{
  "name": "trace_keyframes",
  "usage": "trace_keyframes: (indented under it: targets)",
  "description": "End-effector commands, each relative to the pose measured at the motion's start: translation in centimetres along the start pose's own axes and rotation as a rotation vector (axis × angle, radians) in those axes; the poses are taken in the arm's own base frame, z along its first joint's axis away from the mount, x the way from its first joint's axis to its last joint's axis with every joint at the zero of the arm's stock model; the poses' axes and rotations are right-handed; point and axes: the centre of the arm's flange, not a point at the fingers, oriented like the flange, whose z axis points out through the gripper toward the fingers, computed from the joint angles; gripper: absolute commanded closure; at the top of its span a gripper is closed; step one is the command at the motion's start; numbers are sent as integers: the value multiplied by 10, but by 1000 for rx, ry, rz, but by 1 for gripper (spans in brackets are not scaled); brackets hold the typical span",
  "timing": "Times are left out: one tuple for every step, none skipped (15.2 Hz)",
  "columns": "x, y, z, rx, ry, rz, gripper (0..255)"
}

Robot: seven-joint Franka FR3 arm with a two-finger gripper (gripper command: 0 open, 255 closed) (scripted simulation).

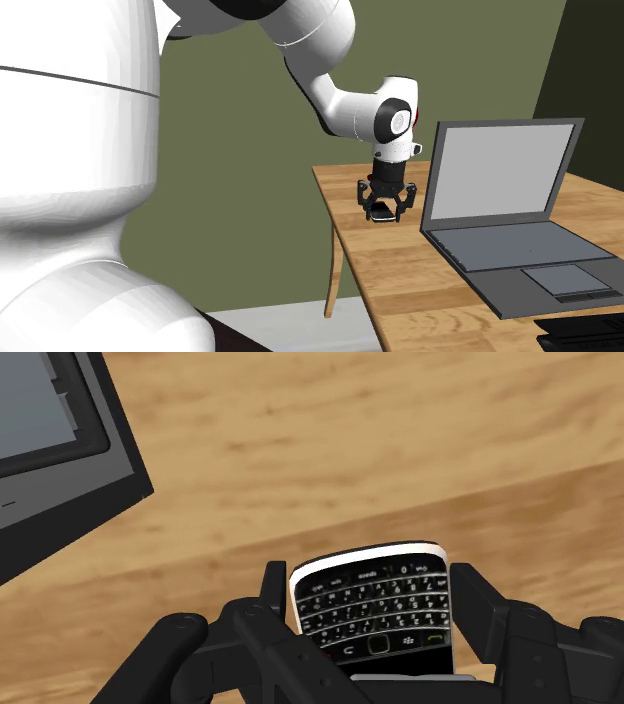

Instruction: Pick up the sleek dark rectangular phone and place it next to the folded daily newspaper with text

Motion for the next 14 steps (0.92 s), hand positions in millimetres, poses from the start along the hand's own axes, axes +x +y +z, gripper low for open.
trace_keyframes:
  targets:
    - [0, 0, 0, 0, 0, 0, 255]
    - [0, 0, 0, 0, 0, 0, 255]
    - [0, 0, -5, 0, 0, 0, 255]
    - [0, 0, -11, 0, 0, 0, 255]
    - [0, 0, -16, 0, 0, 0, 255]
    - [0, 0, -21, 0, 0, 0, 255]
    - [0, 0, -26, 0, 0, 0, 255]
    - [0, 0, -32, 0, 0, 0, 255]
    - [0, 0, -37, 0, 0, 0, 255]
    - [0, 0, -42, 0, 0, 0, 255]
    - [1, -1, -48, 0, 0, 0, 255]
    - [1, -1, -53, 0, 0, 0, 255]
    - [1, -1, -58, 0, 0, 0, 255]
    - [1, -1, -63, 0, 0, 0, 255]
